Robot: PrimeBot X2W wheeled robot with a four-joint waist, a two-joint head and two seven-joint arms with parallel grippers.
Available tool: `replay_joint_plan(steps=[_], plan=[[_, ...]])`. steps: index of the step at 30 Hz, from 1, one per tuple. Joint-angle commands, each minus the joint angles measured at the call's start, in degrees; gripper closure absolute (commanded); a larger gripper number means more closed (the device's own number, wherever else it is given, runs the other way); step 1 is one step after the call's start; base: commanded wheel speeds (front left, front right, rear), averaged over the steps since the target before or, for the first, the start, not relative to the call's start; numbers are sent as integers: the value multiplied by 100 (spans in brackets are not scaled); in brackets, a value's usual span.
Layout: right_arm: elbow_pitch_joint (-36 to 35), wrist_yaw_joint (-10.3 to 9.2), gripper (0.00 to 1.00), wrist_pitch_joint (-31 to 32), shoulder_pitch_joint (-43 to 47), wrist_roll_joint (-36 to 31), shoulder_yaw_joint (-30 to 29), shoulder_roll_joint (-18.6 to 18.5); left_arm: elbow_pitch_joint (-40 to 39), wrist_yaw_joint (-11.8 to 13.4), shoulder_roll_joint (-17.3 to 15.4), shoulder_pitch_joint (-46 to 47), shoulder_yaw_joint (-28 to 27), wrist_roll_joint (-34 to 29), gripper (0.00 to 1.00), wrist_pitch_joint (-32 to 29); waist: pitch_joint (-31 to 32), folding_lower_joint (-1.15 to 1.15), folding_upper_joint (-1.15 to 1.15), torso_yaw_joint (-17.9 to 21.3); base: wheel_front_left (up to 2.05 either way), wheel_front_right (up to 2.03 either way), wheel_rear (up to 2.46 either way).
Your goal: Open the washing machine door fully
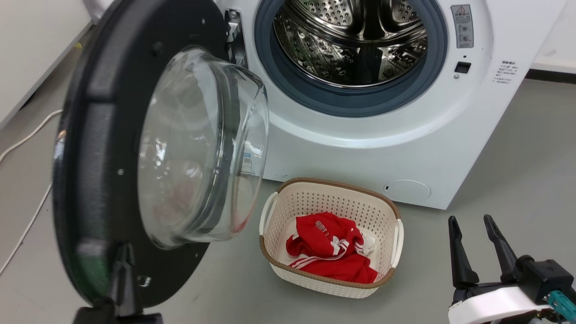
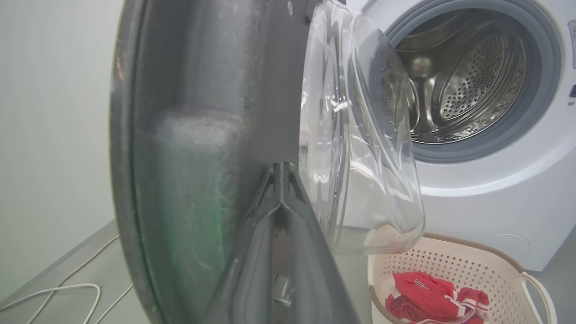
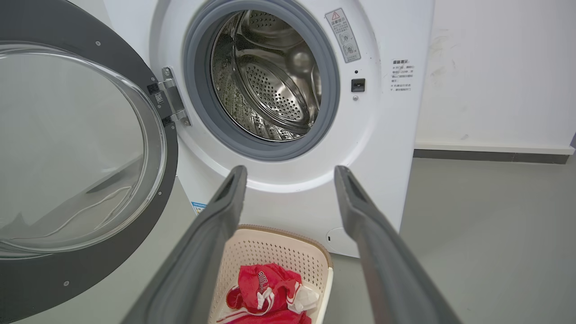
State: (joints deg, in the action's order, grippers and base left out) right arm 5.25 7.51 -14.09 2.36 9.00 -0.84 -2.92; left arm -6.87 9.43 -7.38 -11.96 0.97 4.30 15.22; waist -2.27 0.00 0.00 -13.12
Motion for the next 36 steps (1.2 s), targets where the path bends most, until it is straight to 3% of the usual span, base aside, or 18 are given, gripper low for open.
replay_joint_plan(steps=[1,13,21,29,36], plan=[[-27,-3,0,10,-91,-17,13,9,26,33,-75,151,-157,45,100,-13,-46,0,0,36,0,0,0],[-65,-4,0,48,-334,-34,46,9,754,-252,-699,1012,-1480,398,100,-13,-480,0,0,331,0,0,0],[-59,-4,0,29,-460,-95,24,9,1583,-520,-1141,1504,-2030,495,100,-15,-654,0,0,414,0,0,0],[-26,-4,0,12,-582,-148,71,9,2136,-631,-1348,1900,-2415,477,100,-14,-763,0,0,510,0,0,0],[51,-4,0,-7,-537,-181,50,9,2193,-676,-1270,1839,-2605,386,100,-14,-681,0,0,552,0,0,0]])
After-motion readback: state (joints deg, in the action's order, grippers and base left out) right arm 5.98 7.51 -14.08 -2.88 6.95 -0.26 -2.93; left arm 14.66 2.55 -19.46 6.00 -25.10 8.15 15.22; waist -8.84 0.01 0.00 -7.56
